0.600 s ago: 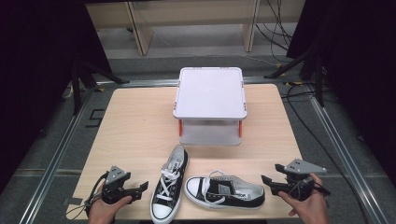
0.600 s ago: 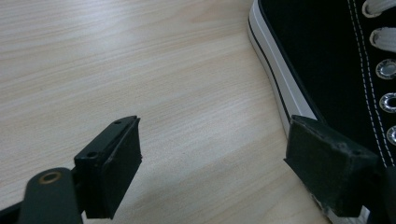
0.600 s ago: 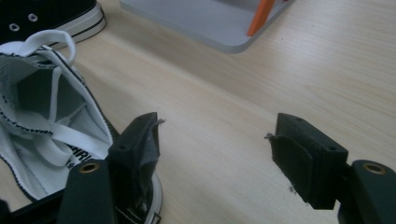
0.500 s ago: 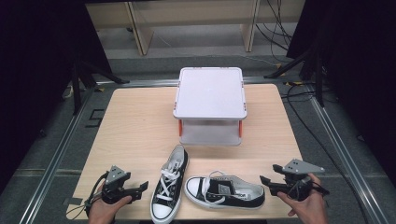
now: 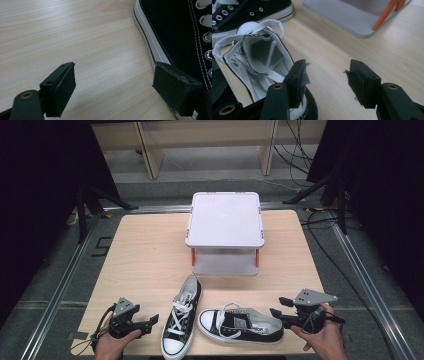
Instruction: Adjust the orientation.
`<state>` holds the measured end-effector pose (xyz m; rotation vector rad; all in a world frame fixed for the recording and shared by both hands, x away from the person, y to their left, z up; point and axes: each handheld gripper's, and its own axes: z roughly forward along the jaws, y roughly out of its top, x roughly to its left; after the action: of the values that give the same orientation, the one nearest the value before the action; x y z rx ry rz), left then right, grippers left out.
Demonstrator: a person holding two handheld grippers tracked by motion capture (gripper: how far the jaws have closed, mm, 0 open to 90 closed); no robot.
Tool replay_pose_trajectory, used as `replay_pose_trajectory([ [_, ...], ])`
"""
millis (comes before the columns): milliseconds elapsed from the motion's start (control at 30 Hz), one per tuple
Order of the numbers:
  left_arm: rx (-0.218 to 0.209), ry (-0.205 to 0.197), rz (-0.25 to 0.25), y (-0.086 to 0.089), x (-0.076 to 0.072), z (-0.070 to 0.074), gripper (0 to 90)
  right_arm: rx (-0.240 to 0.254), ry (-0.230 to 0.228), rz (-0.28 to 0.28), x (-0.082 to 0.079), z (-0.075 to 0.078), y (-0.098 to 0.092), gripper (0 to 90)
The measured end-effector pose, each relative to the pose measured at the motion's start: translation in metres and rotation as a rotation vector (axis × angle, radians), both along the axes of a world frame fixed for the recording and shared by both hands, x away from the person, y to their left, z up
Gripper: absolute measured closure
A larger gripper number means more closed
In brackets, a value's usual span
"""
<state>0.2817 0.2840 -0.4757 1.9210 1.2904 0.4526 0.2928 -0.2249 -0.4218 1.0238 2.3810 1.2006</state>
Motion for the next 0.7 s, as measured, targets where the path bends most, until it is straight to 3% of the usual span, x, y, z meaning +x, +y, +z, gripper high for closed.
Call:
replay_pose_trajectory([
  [67, 0.000, 0.000, 0.002, 0.000, 0.000, 0.000, 17.4, -0.010, -0.004, 0.023, 0.002, 0.002, 0.003, 51.1],
  [167, 0.006, 0.010, 0.003, 0.000, 0.000, 0.001, 17.5, 0.014, 0.017, 0.060, 0.005, 0.002, 0.009, 54.2],
  [233, -0.001, 0.000, 0.004, 0.000, 0.000, 0.000, 17.4, -0.026, 0.012, 0.069, 0.007, 0.002, 0.012, 55.1],
  [433, -0.009, 0.004, -0.003, 0.000, 0.000, 0.000, 17.4, -0.052, 0.017, 0.130, 0.009, 0.006, 0.026, 58.6],
  [500, 0.005, 0.002, 0.000, 0.000, 0.000, 0.000, 17.4, -0.074, 0.027, 0.133, 0.008, 0.007, 0.031, 58.7],
  [567, -0.003, 0.000, -0.001, 0.000, 0.000, 0.000, 17.4, -0.088, 0.009, 0.164, 0.012, 0.007, 0.035, 58.7],
  [700, -0.007, 0.002, 0.000, -0.001, 0.000, 0.000, 17.5, -0.090, 0.043, 0.204, 0.016, 0.006, 0.045, 58.7],
])
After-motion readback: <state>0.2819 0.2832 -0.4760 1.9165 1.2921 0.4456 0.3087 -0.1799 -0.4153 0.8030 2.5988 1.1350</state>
